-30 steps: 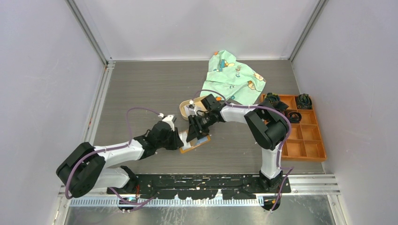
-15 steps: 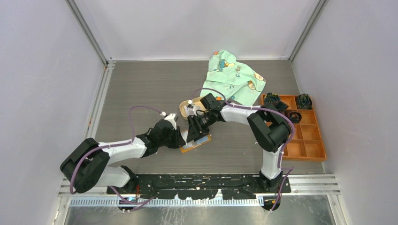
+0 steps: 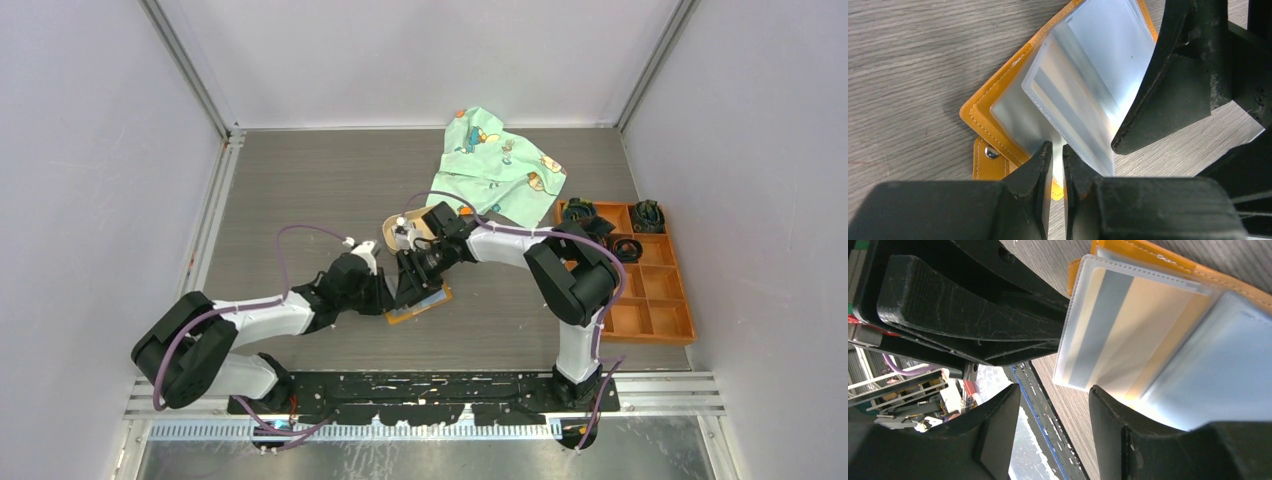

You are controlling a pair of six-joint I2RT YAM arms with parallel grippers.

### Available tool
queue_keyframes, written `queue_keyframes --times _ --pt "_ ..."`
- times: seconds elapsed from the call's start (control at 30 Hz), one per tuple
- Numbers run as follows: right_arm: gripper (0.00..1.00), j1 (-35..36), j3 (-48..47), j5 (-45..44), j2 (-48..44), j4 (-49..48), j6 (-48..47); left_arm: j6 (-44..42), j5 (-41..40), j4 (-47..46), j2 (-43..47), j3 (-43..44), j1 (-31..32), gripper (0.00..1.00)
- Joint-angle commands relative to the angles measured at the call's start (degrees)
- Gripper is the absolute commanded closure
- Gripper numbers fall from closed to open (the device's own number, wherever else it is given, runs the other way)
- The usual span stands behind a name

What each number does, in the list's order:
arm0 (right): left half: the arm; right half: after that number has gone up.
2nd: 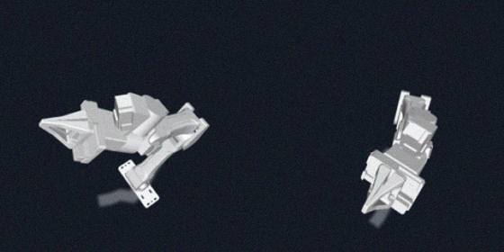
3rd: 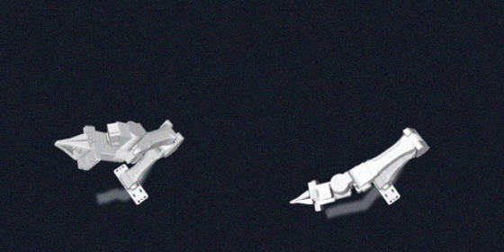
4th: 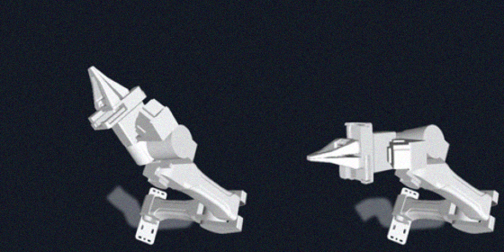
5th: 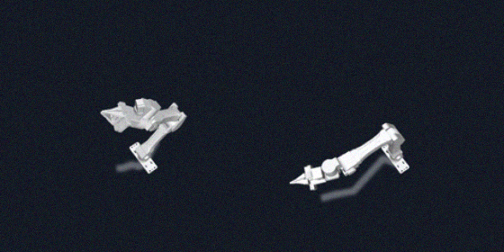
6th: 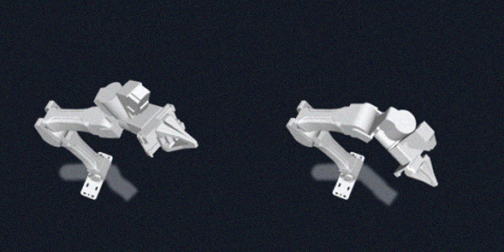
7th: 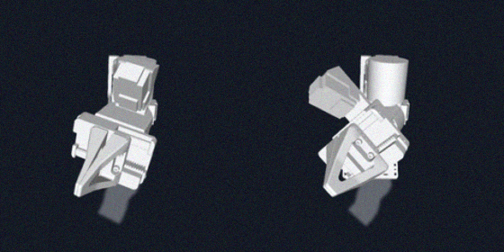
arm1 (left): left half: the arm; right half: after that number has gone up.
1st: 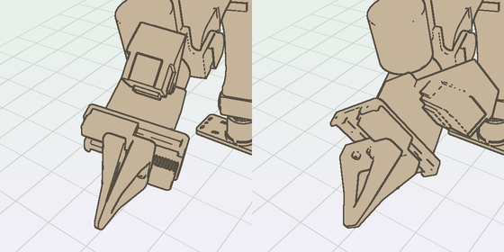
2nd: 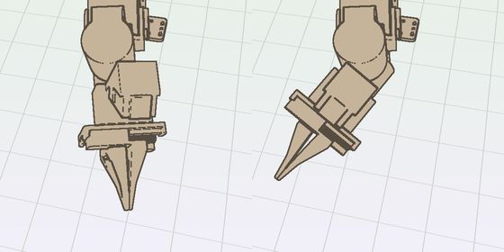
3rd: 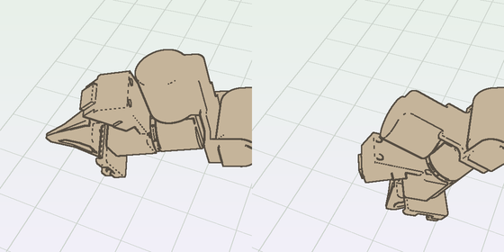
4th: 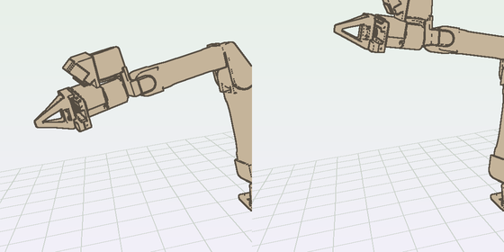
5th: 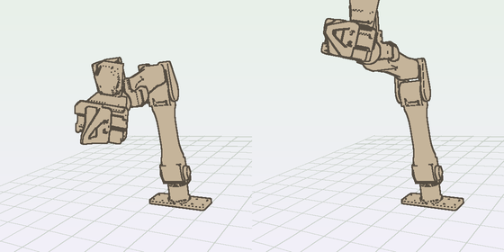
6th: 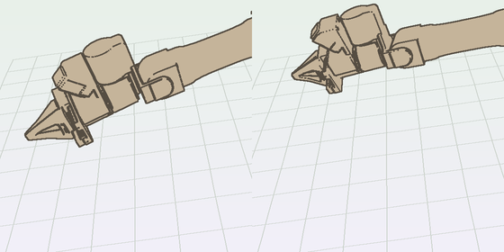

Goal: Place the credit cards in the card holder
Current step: Turn over the card slot in the card holder.

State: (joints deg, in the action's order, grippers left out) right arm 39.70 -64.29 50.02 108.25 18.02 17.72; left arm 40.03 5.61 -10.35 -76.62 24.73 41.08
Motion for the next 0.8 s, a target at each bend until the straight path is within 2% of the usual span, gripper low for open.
queue_keyframes --times 0.0,0.2,0.3,0.47,0.63,0.77 --pt "0.41 -0.38 -1.58 1.51 -0.25 -1.92 1.23 -1.36 -1.75 4.29 3.16 -1.39 -0.89 0.85" --pt "0.42 -2.86 -1.10 0.84 0.35 -2.57 1.82 -1.95 -3.30 11.38 9.99 -2.06 -1.01 0.85" --pt "0.43 -3.53 -2.11 -2.45 0.99 0.35 -0.58 -2.14 -3.60 13.99 13.59 -1.82 -1.05 0.85" --pt "0.45 -4.79 -3.18 -2.56 -0.20 3.13 -3.96 -1.36 -0.07 12.13 17.52 -1.89 -1.07 0.85" --pt "0.45 -6.68 -3.68 -1.20 0.20 5.18 -7.58 0.99 5.23 1.40 13.36 -2.55 -1.07 0.84" --pt "0.47 -8.36 -5.57 -2.37 1.33 8.71 -10.36 0.45 6.64 -1.03 6.11 -0.07 -1.52 0.84"
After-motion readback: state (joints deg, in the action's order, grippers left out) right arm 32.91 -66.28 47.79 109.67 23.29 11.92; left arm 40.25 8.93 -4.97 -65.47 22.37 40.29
